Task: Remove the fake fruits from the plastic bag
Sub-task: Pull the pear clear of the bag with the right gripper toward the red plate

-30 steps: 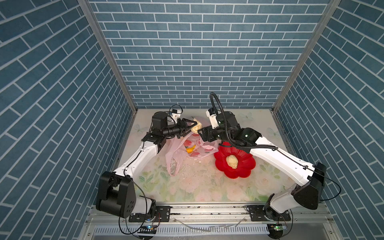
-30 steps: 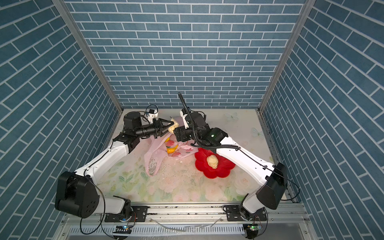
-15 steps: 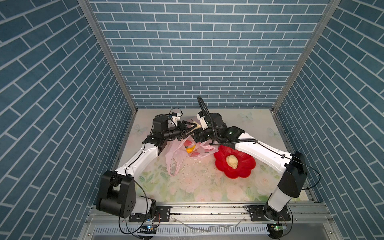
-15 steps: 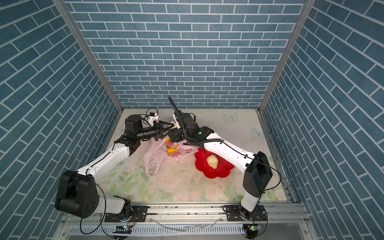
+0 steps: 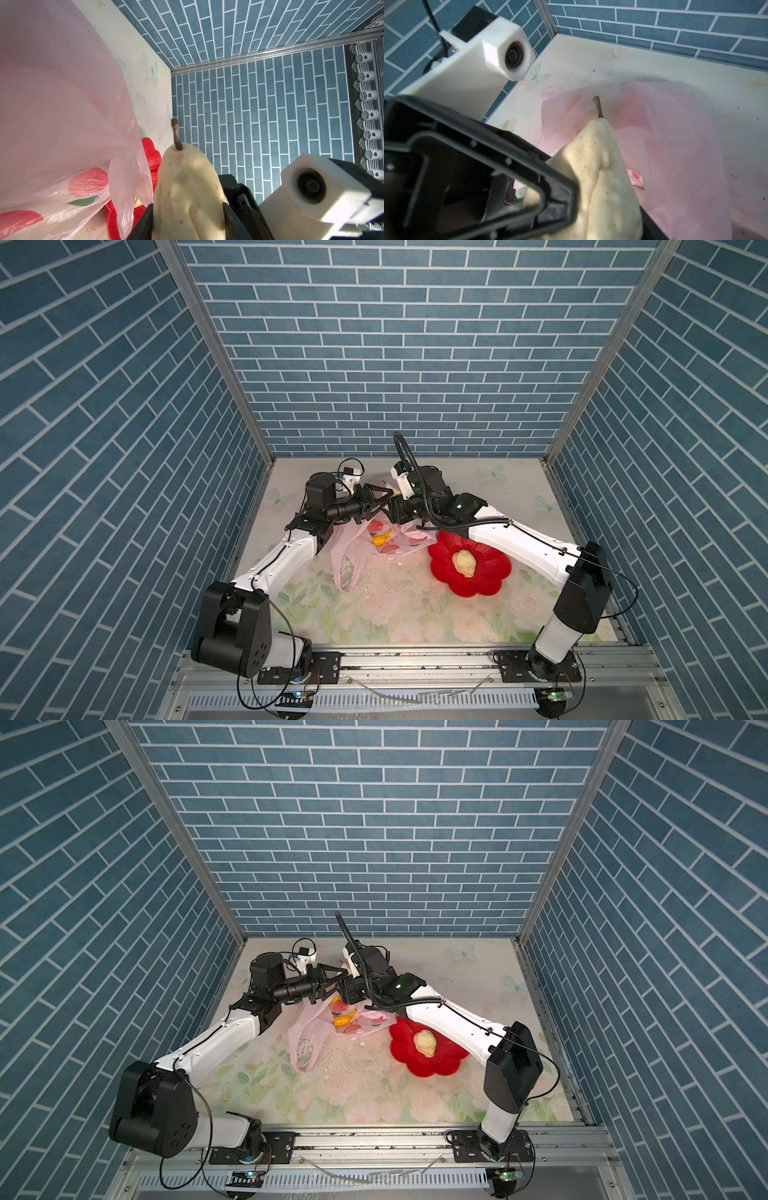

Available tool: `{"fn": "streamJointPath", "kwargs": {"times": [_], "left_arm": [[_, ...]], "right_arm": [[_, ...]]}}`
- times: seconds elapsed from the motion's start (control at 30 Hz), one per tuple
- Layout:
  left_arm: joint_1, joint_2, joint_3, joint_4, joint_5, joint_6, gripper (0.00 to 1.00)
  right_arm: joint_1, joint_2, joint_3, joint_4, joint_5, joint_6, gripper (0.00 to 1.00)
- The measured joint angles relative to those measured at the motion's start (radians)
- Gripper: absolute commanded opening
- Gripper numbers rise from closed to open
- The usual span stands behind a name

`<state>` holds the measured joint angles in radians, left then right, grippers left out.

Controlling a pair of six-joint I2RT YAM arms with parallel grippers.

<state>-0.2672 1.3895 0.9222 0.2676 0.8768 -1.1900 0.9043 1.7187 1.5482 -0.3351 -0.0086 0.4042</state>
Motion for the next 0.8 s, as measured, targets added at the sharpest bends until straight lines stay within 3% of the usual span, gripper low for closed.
{"fn": "streamJointPath", "kwargs": {"times": [0.4,0.63,0.8], "left_arm": [[0.000,0.000,-0.002,0.011,0.008,-0.004,0.72],[0.019,0.003,-0.002,-0.018,0.015,0.027,0.77],[0.060,-0.017,-0.001,-0.128,0.008,0.118,0.77]], "right_arm": [[-0.008,-0.033,-0.041,0.023,0.031,0.011,0.47],[-0.042,-0.143,-0.158,0.016,0.095,0.042,0.46],[-0.070,-0.249,-0.273,-0.023,0.154,0.064,0.45]]}}
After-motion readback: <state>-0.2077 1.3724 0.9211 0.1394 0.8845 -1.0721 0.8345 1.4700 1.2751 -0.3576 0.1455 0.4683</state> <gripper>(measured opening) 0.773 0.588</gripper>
